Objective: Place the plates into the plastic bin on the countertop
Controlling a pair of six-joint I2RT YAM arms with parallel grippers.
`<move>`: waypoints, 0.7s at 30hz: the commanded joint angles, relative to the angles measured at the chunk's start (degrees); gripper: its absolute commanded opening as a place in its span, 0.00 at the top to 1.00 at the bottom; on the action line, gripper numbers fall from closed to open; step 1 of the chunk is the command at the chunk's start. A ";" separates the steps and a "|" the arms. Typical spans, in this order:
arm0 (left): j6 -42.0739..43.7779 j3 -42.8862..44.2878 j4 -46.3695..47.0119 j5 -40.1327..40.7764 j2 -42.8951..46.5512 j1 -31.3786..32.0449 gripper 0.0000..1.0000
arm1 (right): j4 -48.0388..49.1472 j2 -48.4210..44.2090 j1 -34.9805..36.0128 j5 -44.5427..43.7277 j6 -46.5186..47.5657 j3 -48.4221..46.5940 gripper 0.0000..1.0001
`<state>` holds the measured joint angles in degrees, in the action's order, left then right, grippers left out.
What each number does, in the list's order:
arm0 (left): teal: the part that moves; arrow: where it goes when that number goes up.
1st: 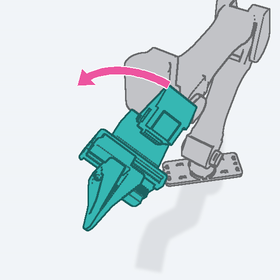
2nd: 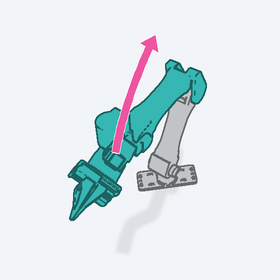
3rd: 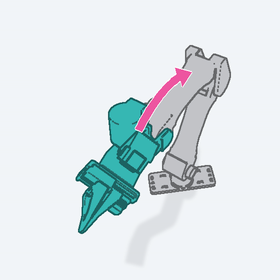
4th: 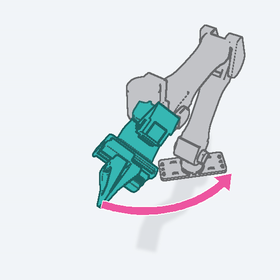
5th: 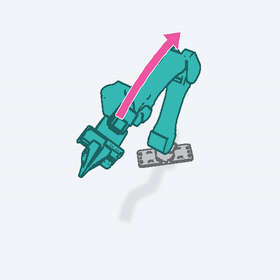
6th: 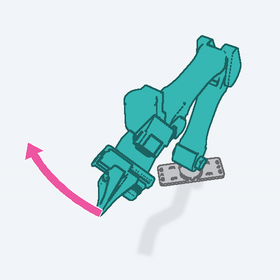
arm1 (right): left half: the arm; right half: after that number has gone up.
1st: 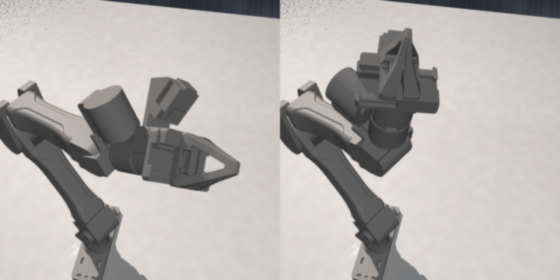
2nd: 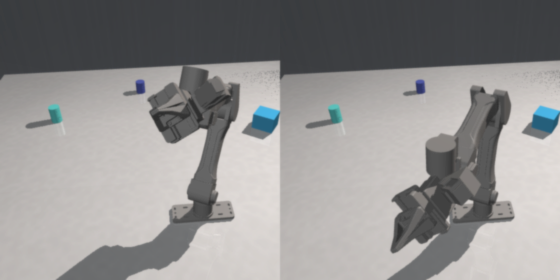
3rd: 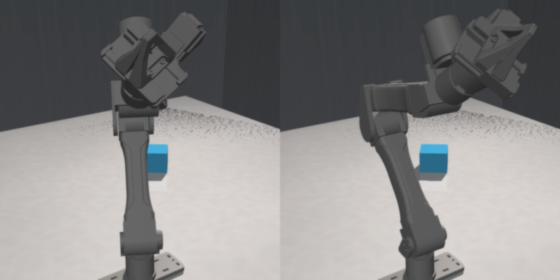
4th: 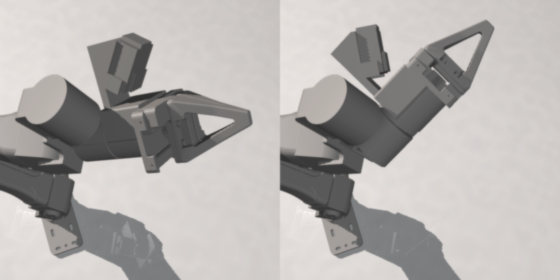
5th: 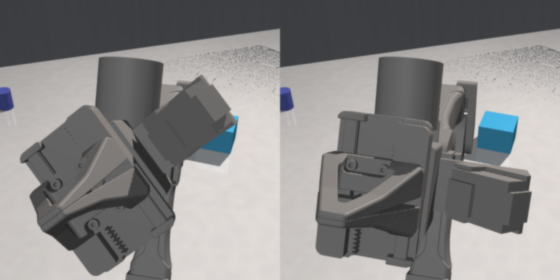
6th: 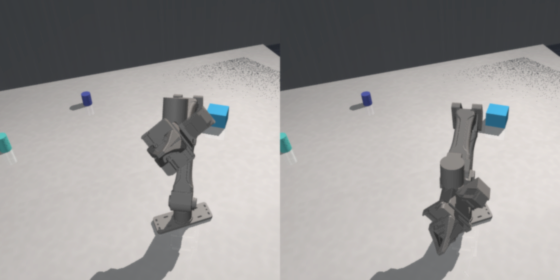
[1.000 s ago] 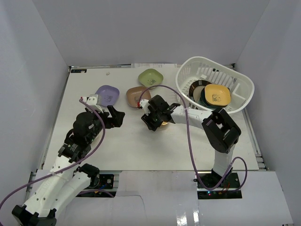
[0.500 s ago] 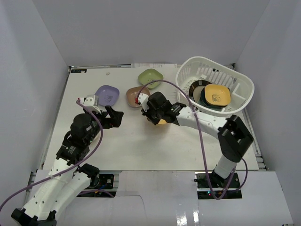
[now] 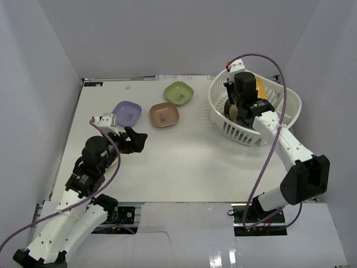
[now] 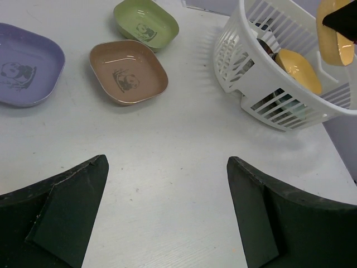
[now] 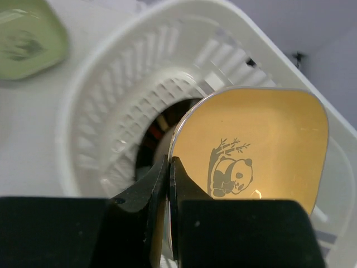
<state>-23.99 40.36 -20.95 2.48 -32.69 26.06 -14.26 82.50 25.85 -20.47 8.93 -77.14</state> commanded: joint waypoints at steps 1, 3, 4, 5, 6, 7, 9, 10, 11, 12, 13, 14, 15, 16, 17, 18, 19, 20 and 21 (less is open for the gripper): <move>0.17 0.86 0.73 -1.51 0.17 0.39 0.02 | 2.22 3.45 -6.40 0.51 -2.25 2.18 0.92; 0.17 0.69 0.74 -1.60 -0.09 0.65 0.02 | 2.22 6.61 -8.00 -0.01 -1.90 0.69 0.92; 0.26 0.69 0.74 -1.69 -0.18 0.74 0.02 | 2.13 7.67 -9.57 0.43 -1.98 0.33 0.92; 0.26 0.69 0.82 -1.86 -0.27 0.83 0.02 | 2.13 9.24 -10.11 0.43 -2.16 0.15 0.92; 0.26 0.69 0.74 -1.87 -0.36 0.92 0.02 | 2.05 9.87 -10.72 0.34 -2.60 0.06 0.92; 0.26 0.69 0.82 -1.87 -0.45 0.92 0.02 | 2.48 10.92 -11.77 0.52 -3.21 0.50 0.91; 0.34 0.77 0.91 -2.04 -0.62 0.92 0.02 | 3.36 12.07 -12.57 0.87 -3.39 1.29 0.87; 0.35 0.77 0.91 -2.04 -0.71 0.92 0.02 | 3.28 13.20 -12.92 -0.35 -3.91 1.12 0.78; 0.35 0.77 0.91 -2.04 -0.80 0.92 0.02 | 2.84 13.47 -12.93 -0.71 -4.27 0.94 0.72; 0.43 0.69 0.91 -1.95 -0.89 1.01 0.02 | 2.40 13.30 -12.93 -0.36 -5.14 0.68 0.65; 0.43 0.77 0.91 -1.95 -1.06 0.92 0.02 | 2.48 12.69 -12.84 2.60 -6.02 1.03 0.48; 0.43 0.86 0.91 -1.87 -1.06 0.92 0.02 | 3.09 10.77 -12.84 4.89 -7.07 1.47 0.40; 0.52 1.04 0.82 -1.69 -1.06 0.92 0.02 | 4.40 9.71 -12.23 7.09 -8.56 1.82 0.35; 0.52 1.21 0.82 -1.17 -1.15 0.92 0.02 | 4.94 8.65 -11.44 9.63 -8.58 2.17 0.27; 0.61 1.30 0.82 -0.81 -1.15 0.92 0.02 | 5.21 6.73 -10.47 9.83 -10.06 2.43 0.26; 0.61 1.48 0.82 -0.29 -1.24 0.92 0.02 | 5.38 5.84 -9.07 9.83 -10.51 2.61 0.26; 0.52 1.91 0.65 0.85 -1.41 0.92 0.02 | 6.08 3.83 -5.40 9.66 -10.95 2.96 0.26; 0.43 2.18 0.56 1.38 -1.41 0.92 0.02 | 6.96 2.85 -3.37 9.48 -11.47 4.53 0.26; 0.17 2.35 0.65 2.00 -1.24 0.92 0.02 | 8.27 1.97 -0.91 9.66 -12.26 5.59 0.26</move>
<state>-23.94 40.36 -20.91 2.04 -34.04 26.76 -11.60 89.89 18.37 -14.04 -0.12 -73.06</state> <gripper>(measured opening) 0.979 0.743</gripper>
